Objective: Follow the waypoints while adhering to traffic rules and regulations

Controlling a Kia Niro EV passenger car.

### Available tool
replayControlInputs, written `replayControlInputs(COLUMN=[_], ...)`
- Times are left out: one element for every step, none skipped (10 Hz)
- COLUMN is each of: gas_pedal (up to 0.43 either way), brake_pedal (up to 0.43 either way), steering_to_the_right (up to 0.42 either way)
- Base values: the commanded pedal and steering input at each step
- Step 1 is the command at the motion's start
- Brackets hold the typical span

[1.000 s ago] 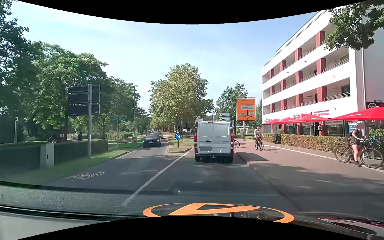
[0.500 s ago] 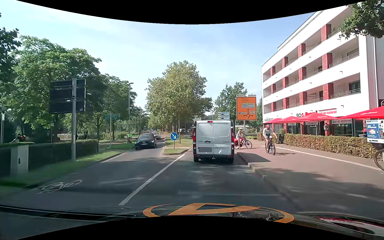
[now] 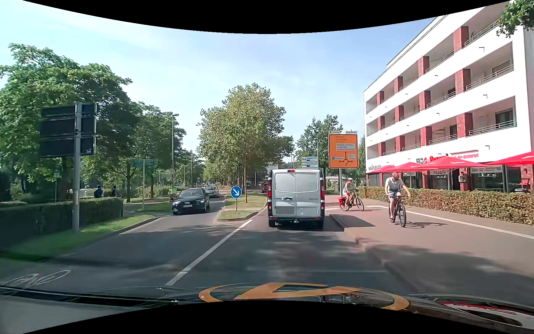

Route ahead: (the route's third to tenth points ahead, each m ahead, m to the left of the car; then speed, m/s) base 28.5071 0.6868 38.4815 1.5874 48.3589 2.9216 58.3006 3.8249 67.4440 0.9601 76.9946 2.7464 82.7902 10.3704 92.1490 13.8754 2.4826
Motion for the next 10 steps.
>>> replayControlInputs(gas_pedal=[0.000, 0.000, 0.000, 0.000, 0.000, 0.000, 0.000, 0.000, 0.020, 0.059], brake_pedal=[0.000, 0.000, 0.000, 0.000, 0.000, 0.000, 0.000, 0.000, 0.000, 0.000], steering_to_the_right=[0.016, 0.015, 0.014, 0.014, 0.013, 0.011, 0.010, 0.010, 0.010, 0.010])
